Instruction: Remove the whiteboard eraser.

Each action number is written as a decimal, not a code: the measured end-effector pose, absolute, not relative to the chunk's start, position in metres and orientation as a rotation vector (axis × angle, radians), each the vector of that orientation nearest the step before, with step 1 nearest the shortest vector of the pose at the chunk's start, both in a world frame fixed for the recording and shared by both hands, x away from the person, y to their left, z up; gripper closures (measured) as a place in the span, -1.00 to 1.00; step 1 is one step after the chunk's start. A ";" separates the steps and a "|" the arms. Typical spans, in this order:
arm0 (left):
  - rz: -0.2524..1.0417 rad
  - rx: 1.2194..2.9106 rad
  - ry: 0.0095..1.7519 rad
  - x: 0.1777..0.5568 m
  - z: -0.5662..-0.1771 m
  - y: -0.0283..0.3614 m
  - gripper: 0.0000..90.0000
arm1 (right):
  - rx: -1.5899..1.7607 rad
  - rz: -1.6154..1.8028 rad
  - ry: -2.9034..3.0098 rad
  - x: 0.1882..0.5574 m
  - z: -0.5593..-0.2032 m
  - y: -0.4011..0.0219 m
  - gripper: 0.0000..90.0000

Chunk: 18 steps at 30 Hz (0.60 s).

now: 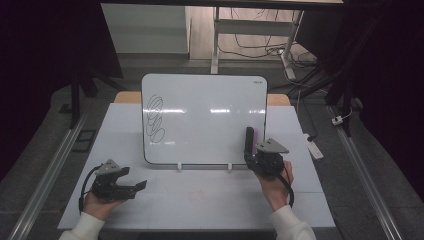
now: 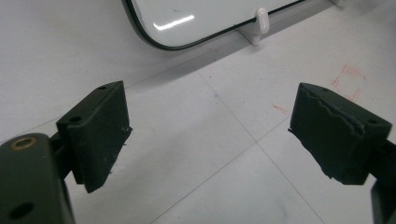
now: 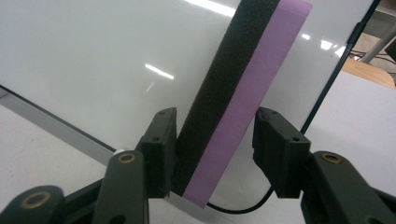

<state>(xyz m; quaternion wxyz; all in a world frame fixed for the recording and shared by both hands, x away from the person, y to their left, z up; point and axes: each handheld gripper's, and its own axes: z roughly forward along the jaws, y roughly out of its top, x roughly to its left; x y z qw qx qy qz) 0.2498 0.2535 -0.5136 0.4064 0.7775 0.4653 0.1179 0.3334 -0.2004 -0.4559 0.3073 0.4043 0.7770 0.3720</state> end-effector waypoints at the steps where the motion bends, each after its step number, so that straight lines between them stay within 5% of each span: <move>1: 0.297 1.961 1.174 0.250 -0.514 0.254 -0.72 | 1.075 0.986 2.053 0.333 -0.456 -0.201 0.18; 18: 0.300 1.955 1.176 0.249 -0.514 0.256 -0.71 | 1.095 0.990 2.005 0.329 -0.452 -0.210 0.50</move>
